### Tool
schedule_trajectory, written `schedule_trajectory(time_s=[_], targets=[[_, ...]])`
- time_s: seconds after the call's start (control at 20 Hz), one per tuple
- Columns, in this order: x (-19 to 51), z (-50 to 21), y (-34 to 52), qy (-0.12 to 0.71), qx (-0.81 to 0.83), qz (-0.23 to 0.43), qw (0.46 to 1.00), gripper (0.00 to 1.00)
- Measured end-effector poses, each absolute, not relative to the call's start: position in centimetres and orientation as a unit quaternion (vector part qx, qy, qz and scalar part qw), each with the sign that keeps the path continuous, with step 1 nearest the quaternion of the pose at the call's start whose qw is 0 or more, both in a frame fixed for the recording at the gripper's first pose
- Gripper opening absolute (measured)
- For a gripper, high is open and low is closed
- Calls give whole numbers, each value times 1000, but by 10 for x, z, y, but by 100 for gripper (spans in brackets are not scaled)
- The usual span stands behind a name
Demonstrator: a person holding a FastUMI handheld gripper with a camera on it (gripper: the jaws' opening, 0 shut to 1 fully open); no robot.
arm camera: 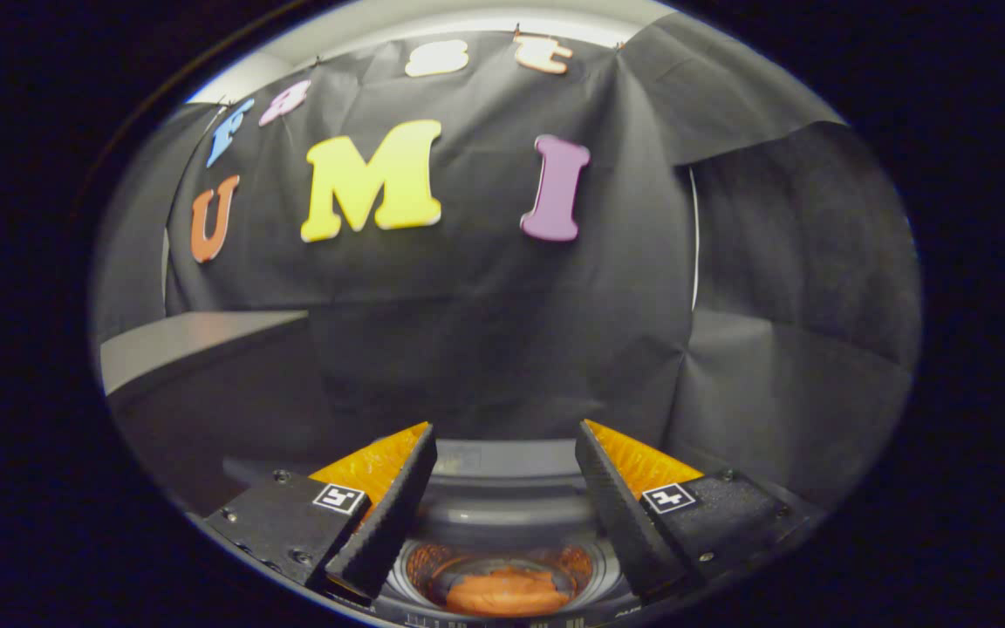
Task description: Put the clothes into the washing machine and then close the washing machine lid.
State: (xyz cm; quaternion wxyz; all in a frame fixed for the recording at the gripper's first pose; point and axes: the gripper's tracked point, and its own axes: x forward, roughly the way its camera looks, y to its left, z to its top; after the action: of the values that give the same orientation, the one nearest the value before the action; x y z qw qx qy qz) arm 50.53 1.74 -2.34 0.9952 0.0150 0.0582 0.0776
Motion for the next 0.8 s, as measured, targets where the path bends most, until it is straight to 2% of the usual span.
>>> schedule_trajectory(time_s=[0.1,0.8], targets=[[502,-49,25,94,19,93,991,100],[469,-82,25,118,34,92,988,100]])
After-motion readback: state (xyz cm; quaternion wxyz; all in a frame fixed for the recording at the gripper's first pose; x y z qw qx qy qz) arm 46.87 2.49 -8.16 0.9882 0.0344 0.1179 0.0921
